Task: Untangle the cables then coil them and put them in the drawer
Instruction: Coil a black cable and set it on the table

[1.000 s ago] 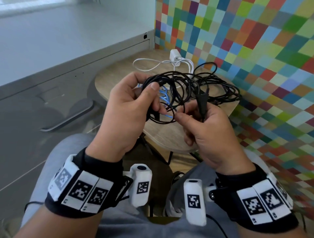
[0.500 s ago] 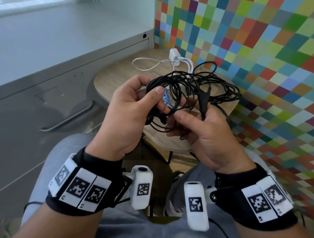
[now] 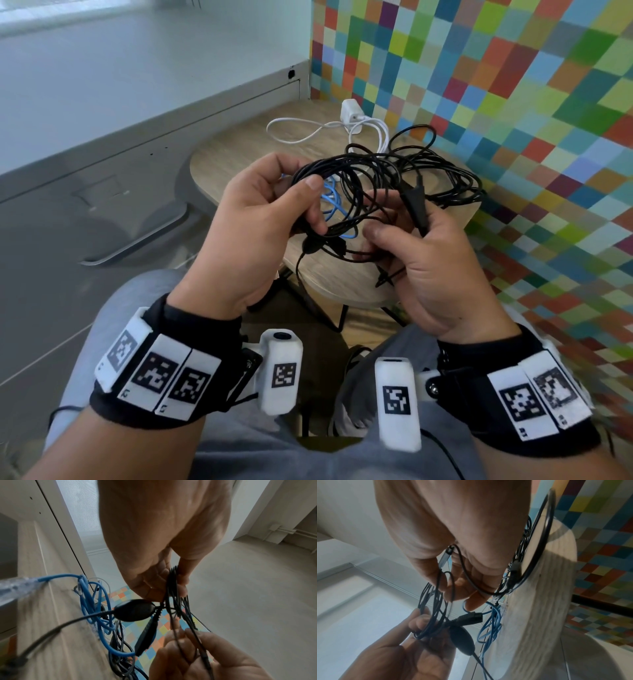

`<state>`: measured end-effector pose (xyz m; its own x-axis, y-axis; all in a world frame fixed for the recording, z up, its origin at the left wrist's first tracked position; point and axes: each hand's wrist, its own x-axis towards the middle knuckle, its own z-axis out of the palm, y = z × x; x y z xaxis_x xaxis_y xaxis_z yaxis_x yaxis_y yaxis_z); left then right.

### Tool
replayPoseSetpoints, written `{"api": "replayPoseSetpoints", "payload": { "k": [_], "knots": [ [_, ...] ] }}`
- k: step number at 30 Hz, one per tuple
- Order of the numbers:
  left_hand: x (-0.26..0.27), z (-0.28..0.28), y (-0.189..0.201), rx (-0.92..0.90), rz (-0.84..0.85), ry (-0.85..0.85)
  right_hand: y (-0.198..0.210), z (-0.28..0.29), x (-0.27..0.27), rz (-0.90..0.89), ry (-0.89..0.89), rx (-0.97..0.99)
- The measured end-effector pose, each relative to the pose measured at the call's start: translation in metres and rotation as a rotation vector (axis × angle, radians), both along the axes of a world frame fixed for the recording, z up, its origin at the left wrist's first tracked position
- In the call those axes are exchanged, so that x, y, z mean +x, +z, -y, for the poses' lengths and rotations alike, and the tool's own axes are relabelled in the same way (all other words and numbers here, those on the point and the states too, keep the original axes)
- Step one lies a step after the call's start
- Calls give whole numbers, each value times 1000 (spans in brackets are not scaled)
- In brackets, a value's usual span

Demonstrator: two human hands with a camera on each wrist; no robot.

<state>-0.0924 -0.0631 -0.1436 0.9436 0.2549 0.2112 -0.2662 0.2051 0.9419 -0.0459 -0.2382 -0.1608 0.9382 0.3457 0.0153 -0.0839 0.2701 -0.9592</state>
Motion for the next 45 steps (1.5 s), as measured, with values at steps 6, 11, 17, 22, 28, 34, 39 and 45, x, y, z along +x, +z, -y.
{"api": "replayPoseSetpoints", "payload": {
  "k": [6, 11, 17, 22, 28, 34, 39, 45],
  "knots": [
    [-1, -2, 0, 52, 5, -38, 2, 1, -3, -48, 69, 83],
    [-2, -1, 0, 76, -8, -46, 3, -2, -5, -8, 75, 115],
    [-2, -1, 0, 156, -77, -2, 3, -2, -2, -30, 8, 178],
    [1, 2, -2, 277, -136, 66, 4, 0, -2, -57, 38, 377],
    [0, 5, -3, 354, -130, 78, 7, 1, -4, -16, 114, 356],
    [1, 9, -9, 388, -142, 47, 5, 1, -2, -148, 54, 443],
    [0, 7, -4, 359, -124, 78, 5, -5, -2, -73, -60, 239],
    [-1, 5, -1, 307, -125, 148, 0, 6, 2, 275, -214, -94]
  ]
}}
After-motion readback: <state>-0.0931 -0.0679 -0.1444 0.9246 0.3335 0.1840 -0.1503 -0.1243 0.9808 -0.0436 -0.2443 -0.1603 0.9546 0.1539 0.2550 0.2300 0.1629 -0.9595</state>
